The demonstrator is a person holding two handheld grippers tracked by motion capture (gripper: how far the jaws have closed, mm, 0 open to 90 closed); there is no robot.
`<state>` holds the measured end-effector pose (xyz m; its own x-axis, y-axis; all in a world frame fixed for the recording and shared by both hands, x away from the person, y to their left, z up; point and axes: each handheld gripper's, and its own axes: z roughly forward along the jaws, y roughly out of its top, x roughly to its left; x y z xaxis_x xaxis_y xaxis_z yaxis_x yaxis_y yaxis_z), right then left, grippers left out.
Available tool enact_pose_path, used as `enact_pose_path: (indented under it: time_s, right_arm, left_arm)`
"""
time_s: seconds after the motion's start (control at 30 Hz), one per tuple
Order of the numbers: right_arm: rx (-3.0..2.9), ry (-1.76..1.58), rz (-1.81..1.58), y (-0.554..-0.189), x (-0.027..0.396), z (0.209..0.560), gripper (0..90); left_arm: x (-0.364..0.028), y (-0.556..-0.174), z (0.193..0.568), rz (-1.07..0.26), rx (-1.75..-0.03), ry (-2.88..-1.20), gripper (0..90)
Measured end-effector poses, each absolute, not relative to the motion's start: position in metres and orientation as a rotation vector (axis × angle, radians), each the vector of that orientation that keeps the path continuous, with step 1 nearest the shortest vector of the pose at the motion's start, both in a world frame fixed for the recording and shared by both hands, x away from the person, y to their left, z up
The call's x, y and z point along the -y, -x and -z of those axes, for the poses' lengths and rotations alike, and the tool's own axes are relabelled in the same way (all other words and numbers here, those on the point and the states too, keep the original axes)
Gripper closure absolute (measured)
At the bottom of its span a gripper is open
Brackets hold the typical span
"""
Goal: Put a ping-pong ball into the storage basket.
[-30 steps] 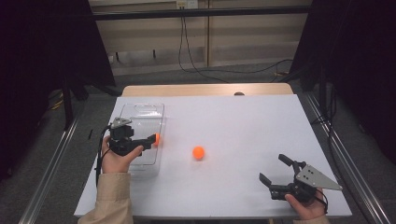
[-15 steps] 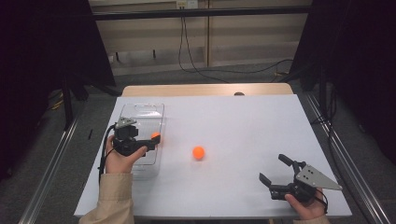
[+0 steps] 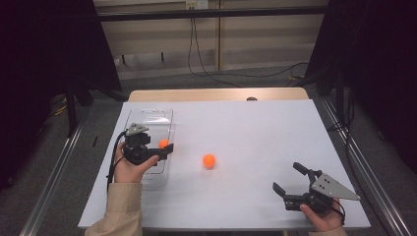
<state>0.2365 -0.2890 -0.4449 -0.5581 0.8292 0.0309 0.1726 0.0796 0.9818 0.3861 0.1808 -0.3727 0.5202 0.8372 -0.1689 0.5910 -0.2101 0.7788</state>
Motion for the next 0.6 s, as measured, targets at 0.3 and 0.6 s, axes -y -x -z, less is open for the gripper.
enact_pose_path:
  time_s: [0.3,0.6]
  right_arm:
    - [-1.803,-0.989,-1.515,-0.237,0.2893,0.4449,3.5]
    - [-1.802,-0.996,-1.515,-0.2371,0.2893,0.4456,3.5]
  left_arm:
    - [-0.1775,-0.3853,0.3724,-0.36,-1.157,-1.925,7.2]
    - [-0.1751,-0.3853,0.371,-0.356,-1.151,-1.911,7.1]
